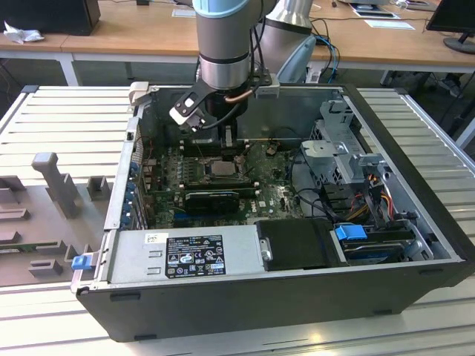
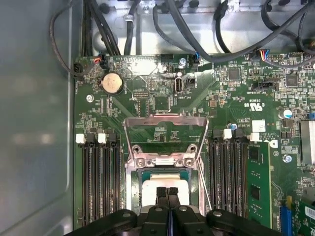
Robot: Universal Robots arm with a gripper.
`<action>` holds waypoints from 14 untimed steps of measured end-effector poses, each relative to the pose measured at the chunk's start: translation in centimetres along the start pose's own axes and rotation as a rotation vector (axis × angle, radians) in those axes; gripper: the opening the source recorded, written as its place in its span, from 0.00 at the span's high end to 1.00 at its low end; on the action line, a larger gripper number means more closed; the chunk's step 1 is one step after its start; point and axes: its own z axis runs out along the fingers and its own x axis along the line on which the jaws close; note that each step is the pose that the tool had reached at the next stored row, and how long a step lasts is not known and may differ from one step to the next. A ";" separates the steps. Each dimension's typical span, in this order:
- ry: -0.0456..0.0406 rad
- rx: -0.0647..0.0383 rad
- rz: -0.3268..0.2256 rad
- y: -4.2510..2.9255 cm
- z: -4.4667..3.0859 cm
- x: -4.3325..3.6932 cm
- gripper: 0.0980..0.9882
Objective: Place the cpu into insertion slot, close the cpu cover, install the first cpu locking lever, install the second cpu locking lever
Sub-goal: 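Close the cpu cover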
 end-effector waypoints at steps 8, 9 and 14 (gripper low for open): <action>0.0004 0.000 0.000 0.34 -2.10 0.05 0.99; 0.0003 0.000 0.000 0.50 -2.10 0.06 0.99; 0.0002 0.000 0.000 1.17 -2.05 0.07 0.99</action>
